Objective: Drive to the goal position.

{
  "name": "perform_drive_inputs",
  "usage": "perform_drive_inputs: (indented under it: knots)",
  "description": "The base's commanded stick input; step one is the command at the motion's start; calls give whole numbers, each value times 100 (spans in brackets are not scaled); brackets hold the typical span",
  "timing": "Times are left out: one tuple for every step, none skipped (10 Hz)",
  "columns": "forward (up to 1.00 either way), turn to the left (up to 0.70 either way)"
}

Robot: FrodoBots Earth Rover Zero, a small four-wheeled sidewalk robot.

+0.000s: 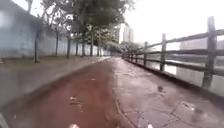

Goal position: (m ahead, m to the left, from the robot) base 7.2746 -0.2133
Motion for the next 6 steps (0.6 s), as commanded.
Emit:
perform_drive_inputs:
  knots:
    - [85, 2]
    - [85, 2]
    - [85, 2]
    - [85, 2]
    - [85, 2]
    - [85, 2]
